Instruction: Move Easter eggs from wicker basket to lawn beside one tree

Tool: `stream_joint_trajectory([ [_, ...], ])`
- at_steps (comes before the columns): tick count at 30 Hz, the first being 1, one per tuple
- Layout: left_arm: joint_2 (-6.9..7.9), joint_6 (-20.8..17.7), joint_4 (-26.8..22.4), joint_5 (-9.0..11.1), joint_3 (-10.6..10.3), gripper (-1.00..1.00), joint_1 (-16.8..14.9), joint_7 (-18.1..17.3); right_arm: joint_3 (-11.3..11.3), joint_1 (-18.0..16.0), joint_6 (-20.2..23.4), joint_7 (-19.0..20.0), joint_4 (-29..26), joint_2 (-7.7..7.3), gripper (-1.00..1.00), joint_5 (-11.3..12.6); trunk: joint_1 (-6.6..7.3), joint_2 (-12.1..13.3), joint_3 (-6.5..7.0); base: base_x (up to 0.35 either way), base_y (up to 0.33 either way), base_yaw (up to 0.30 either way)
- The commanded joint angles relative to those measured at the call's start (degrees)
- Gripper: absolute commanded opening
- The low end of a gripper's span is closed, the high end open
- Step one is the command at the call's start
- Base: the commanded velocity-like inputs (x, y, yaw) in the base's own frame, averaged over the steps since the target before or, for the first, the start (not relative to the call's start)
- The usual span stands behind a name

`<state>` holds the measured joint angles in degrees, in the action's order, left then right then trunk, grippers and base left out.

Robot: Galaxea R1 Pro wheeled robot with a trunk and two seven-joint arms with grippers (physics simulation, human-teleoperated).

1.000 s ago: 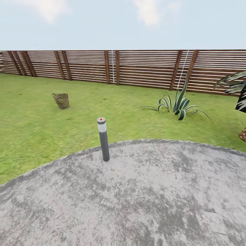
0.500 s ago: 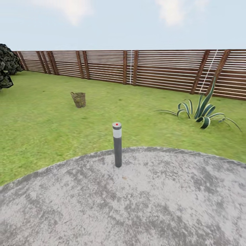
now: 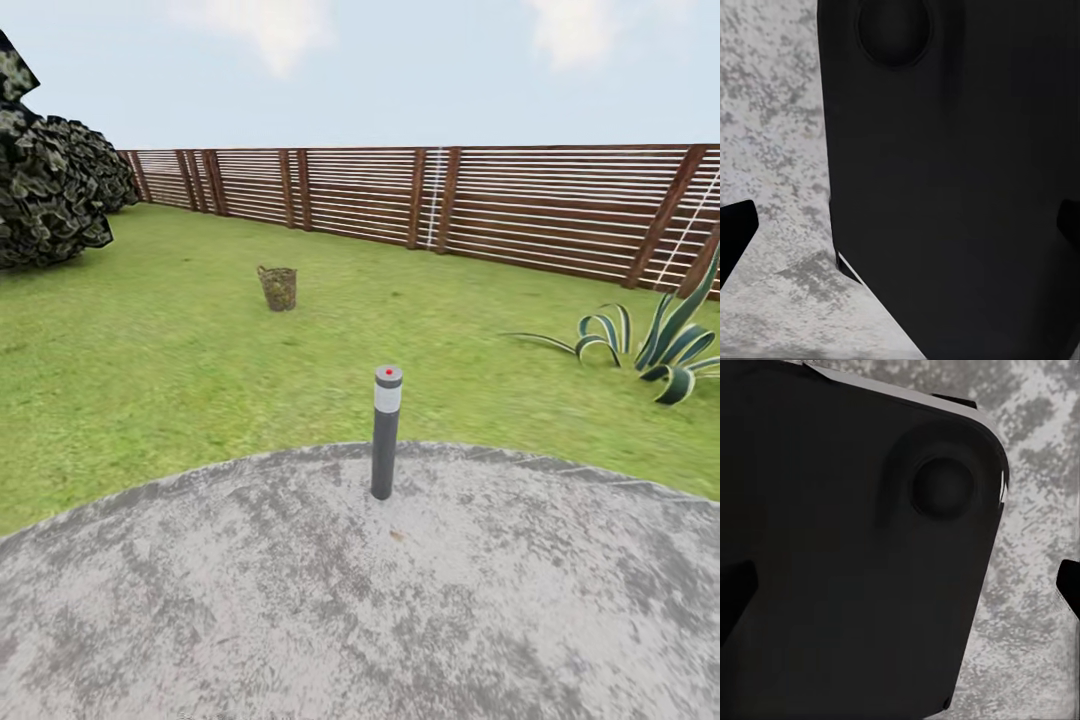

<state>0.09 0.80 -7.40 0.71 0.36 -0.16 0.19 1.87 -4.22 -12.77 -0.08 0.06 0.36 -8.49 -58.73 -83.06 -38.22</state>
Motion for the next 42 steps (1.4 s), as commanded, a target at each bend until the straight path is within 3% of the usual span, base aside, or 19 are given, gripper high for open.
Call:
stream_joint_trajectory([
  [1,0.00,0.1,0.0,0.1,0.0,1.00,0.0,0.0,0.2,0.0,-0.2,0.0,0.0,0.00,1.00,-0.2,0.00,0.0,-0.04,0.001,0.000,0.293],
  [34,0.00,0.1,0.0,0.1,0.1,1.00,0.0,0.0,0.2,0.0,-0.2,0.0,0.0,0.01,1.00,-0.2,0.00,0.0,-0.04,0.000,0.000,0.293],
  [42,-0.12,0.1,0.0,0.1,0.0,1.00,0.0,0.1,0.2,0.0,-0.2,0.0,0.0,0.00,1.00,-0.2,0.00,0.0,-0.04,0.176,0.000,0.293],
])
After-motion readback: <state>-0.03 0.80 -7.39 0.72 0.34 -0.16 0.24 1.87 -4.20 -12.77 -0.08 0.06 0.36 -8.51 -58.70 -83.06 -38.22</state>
